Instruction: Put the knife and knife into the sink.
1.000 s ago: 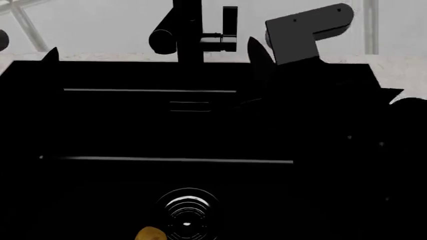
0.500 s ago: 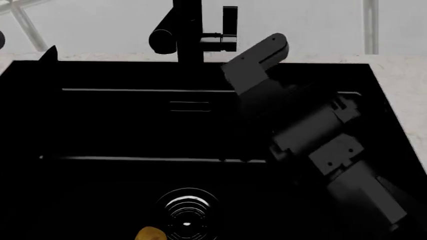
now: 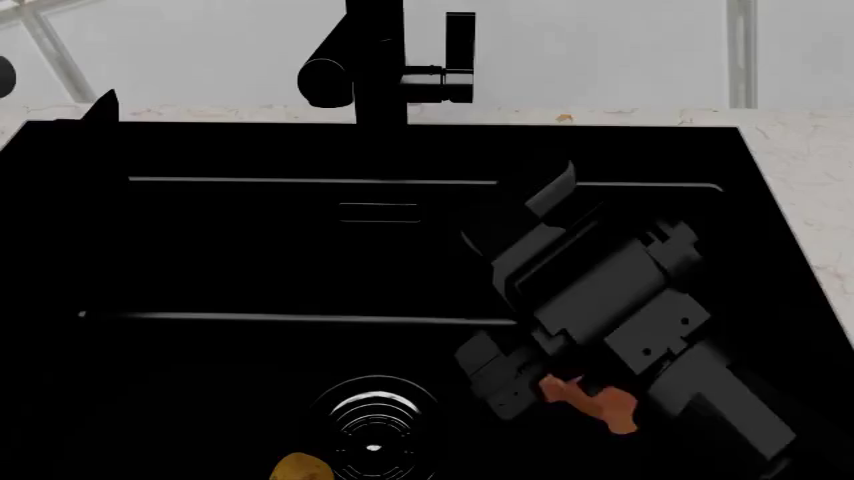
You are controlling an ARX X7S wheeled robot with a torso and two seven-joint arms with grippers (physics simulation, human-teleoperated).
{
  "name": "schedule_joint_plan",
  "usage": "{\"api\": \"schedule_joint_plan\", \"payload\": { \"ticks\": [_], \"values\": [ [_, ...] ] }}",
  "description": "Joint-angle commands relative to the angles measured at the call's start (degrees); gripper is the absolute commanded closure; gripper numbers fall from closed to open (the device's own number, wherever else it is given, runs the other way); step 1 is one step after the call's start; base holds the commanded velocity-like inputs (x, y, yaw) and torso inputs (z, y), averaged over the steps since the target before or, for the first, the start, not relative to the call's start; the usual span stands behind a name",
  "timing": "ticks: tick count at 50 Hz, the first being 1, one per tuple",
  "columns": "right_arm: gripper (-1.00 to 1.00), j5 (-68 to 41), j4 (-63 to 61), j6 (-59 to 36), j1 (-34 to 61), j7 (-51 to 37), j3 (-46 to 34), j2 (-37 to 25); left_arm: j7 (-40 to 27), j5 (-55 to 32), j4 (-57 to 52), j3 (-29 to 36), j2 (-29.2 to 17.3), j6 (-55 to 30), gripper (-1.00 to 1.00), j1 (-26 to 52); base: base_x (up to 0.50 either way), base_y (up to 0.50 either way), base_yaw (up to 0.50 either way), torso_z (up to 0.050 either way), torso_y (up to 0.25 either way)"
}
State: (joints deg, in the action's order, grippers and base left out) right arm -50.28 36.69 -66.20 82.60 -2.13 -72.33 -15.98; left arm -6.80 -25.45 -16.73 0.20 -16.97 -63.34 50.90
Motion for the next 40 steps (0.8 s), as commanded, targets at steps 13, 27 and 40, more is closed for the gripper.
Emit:
{"api": "schedule_joint_plan", "payload": {
  "ticks": [13, 27, 40],
  "values": [
    [-1.0, -21.46, -38.23, -12.79, -2.71, -28.88, 24.61, -18.86, -0.49, -0.55, -0.91, -0.16, -0.7, -0.22, -1.0, -1.08, 0.0, 0.0, 0.0, 0.0, 0.0],
    [-1.0, -38.87, -53.16, -11.45, -0.59, -47.36, 40.9, -29.05, -0.96, -0.66, -0.83, -0.1, -0.92, -0.31, -1.0, -0.81, 0.0, 0.0, 0.0, 0.0, 0.0],
    [-1.0, -15.53, -67.01, 16.49, -20.85, -46.9, 48.1, -36.06, -1.06, -0.93, -0.72, 0.06, -0.84, 0.18, -1.0, -1.08, 0.0, 0.0, 0.0, 0.0, 0.0]
  ]
}}
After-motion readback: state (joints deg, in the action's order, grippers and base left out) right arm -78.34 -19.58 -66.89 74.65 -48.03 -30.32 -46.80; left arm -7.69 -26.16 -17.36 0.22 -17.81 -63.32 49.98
